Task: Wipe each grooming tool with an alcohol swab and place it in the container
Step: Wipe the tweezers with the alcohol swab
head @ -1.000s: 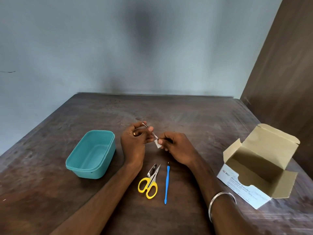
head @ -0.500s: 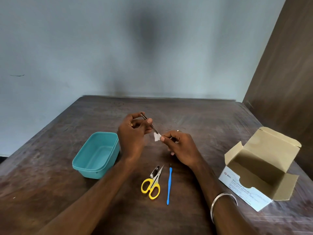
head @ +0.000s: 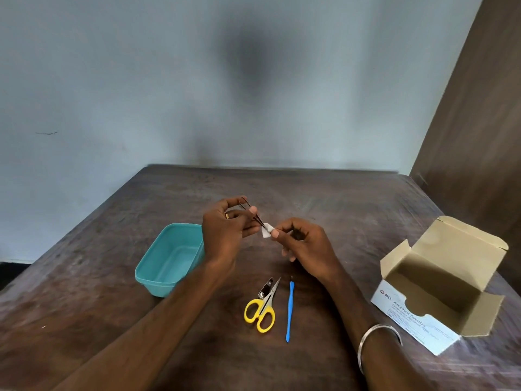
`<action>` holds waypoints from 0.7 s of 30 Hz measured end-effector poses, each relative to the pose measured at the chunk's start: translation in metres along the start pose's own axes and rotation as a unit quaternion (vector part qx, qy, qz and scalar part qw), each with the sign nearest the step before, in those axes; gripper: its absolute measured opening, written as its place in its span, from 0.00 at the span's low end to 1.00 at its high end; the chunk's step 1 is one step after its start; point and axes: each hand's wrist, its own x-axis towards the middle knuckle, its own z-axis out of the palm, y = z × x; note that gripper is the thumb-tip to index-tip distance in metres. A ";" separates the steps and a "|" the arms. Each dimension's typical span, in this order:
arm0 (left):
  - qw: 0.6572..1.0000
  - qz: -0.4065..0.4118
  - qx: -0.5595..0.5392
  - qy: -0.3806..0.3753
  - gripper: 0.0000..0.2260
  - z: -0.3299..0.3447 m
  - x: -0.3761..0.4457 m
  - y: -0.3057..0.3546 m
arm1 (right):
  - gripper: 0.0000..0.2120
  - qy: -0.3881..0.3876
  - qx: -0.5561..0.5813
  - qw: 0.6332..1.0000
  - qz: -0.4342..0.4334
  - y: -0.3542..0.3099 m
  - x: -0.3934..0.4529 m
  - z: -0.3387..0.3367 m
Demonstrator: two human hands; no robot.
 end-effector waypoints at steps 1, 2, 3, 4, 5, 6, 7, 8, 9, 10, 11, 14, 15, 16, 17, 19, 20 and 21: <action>1.000 0.002 0.014 -0.005 0.13 0.000 0.000 0.000 | 0.02 0.005 0.000 1.000 -0.007 0.001 0.000 0.000; 1.000 0.006 0.029 -0.009 0.13 -0.001 -0.001 -0.001 | 0.03 0.012 -0.001 1.000 -0.015 0.001 0.000 0.000; 0.999 0.010 0.044 -0.012 0.14 -0.001 -0.001 -0.001 | 0.03 0.020 -0.003 1.000 -0.022 0.002 0.000 0.000; 0.998 0.012 0.055 -0.013 0.14 -0.001 -0.001 -0.001 | 0.02 0.025 -0.006 0.999 -0.027 0.002 0.000 0.000; 0.998 0.011 0.061 -0.011 0.14 -0.002 -0.001 -0.001 | 0.02 0.030 -0.009 0.999 -0.031 0.002 0.000 0.000; 0.998 0.005 0.062 -0.009 0.14 -0.002 0.000 0.000 | 0.02 0.036 -0.012 0.999 -0.034 0.002 0.001 0.001; 0.998 -0.006 0.057 -0.006 0.14 -0.003 0.000 0.001 | 0.03 0.043 -0.014 0.998 -0.037 0.002 0.001 0.001; 0.999 -0.020 0.051 -0.003 0.14 -0.003 0.001 0.002 | 0.03 0.049 -0.016 0.998 -0.037 0.003 0.001 0.001; 0.998 -0.035 0.042 -0.003 0.14 -0.004 0.002 0.003 | 0.03 0.055 -0.018 0.998 -0.036 0.003 0.001 0.001; 0.998 -0.050 0.032 -0.006 0.13 -0.005 0.002 0.004 | 0.03 0.060 -0.021 0.997 -0.037 0.003 0.001 0.001; 0.998 -0.064 0.019 -0.012 0.13 -0.005 0.002 0.005 | 0.03 0.063 -0.024 0.997 -0.039 0.004 0.001 0.001; 0.995 -0.101 -0.012 -0.025 0.11 -0.008 0.002 0.008 | 0.02 0.069 -0.020 0.997 -0.039 0.004 0.001 0.001; 0.993 -0.112 -0.018 -0.030 0.10 -0.008 0.001 0.008 | 0.02 0.071 -0.019 0.997 -0.037 0.004 0.001 0.001; 0.992 -0.121 -0.023 -0.037 0.10 -0.009 0.001 0.009 | 0.02 0.072 -0.017 0.997 -0.034 0.004 0.001 0.001; 0.990 -0.127 -0.028 -0.045 0.10 -0.010 0.001 0.008 | 0.02 0.072 -0.011 0.997 -0.030 0.004 0.001 0.001; 0.989 -0.134 -0.032 -0.059 0.10 -0.011 0.001 0.007 | 0.03 0.067 0.012 0.997 -0.021 0.005 0.002 0.002; 0.988 -0.135 -0.032 -0.064 0.10 -0.012 0.001 0.007 | 0.04 0.064 0.030 0.997 -0.016 0.006 0.002 0.002; 0.988 -0.136 -0.032 -0.067 0.11 -0.012 0.001 0.006 | 0.05 0.061 0.049 0.997 -0.014 0.006 0.002 0.002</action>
